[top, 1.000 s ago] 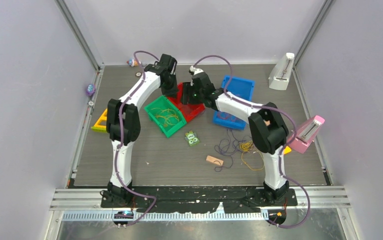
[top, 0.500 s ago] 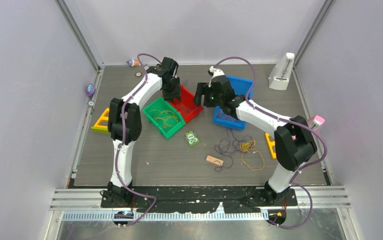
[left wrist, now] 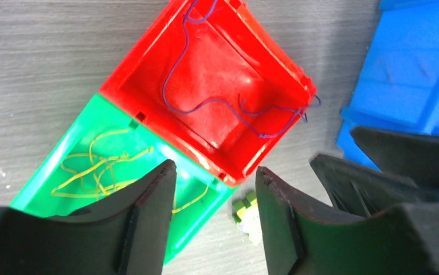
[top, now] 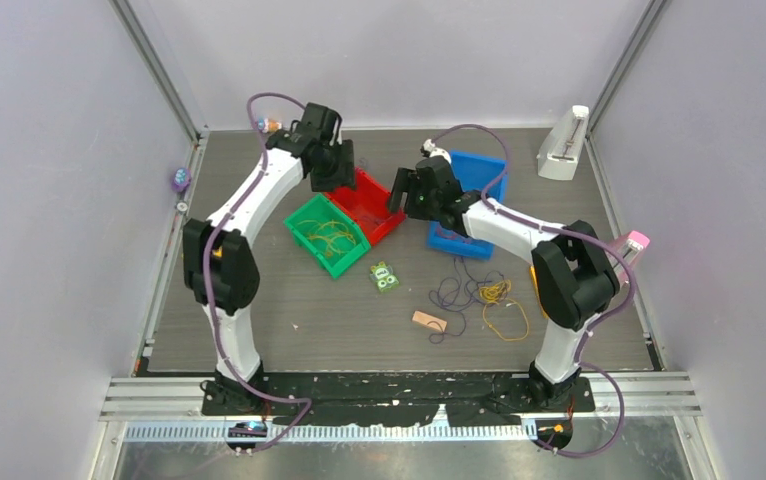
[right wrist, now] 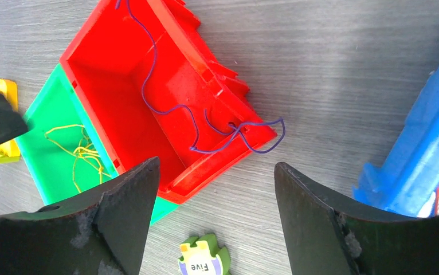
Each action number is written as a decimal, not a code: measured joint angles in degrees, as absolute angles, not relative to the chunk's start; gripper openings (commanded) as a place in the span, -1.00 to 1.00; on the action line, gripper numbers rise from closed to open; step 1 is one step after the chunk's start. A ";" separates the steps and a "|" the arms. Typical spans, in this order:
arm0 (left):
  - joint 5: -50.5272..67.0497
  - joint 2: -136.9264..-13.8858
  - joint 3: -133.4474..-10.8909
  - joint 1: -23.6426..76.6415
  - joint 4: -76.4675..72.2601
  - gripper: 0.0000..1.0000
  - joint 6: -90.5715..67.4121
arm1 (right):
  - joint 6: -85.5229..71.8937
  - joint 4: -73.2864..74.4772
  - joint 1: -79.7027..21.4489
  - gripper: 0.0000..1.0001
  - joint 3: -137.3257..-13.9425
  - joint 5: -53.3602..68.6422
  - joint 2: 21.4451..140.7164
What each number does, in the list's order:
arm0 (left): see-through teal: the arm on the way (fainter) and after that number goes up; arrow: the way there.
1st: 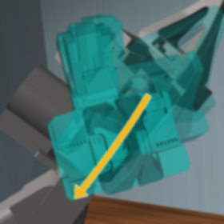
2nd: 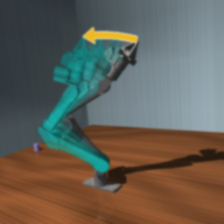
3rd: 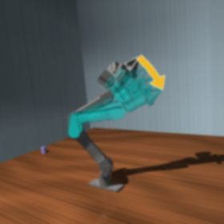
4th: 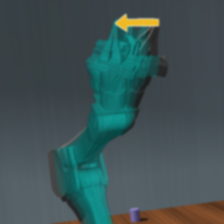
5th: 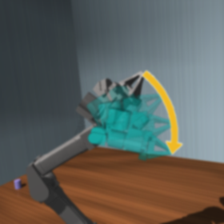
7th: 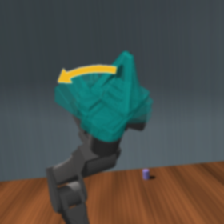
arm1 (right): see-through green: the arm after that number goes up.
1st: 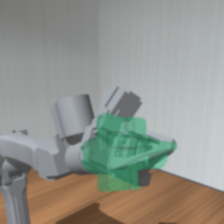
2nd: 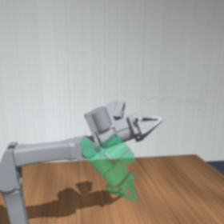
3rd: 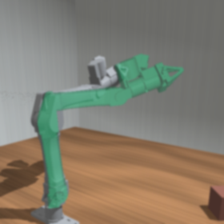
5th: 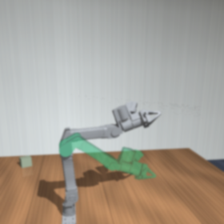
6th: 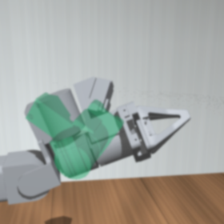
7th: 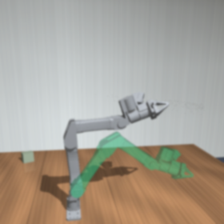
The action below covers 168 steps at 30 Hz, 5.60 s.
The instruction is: Untangle the cables
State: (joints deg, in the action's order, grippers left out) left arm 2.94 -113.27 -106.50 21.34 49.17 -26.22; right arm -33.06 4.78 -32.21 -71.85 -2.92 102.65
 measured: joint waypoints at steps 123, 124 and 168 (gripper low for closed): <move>20.80 -48.14 -44.53 11.03 38.37 0.44 -23.29 | -8.99 3.99 -48.51 -0.89 -69.89 -3.84 98.78; 20.80 -48.12 -44.53 11.03 38.37 0.44 -23.27 | -8.75 4.58 -48.71 -0.89 -71.64 -4.97 100.57; 20.64 -48.16 -43.68 11.05 38.39 0.49 -22.04 | -4.40 20.97 -36.73 0.80 -79.92 -2.07 95.15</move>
State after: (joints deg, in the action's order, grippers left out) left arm 20.64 -48.16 -43.68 11.05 38.39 -22.04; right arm -4.40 20.97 -36.73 -79.92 -2.07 95.15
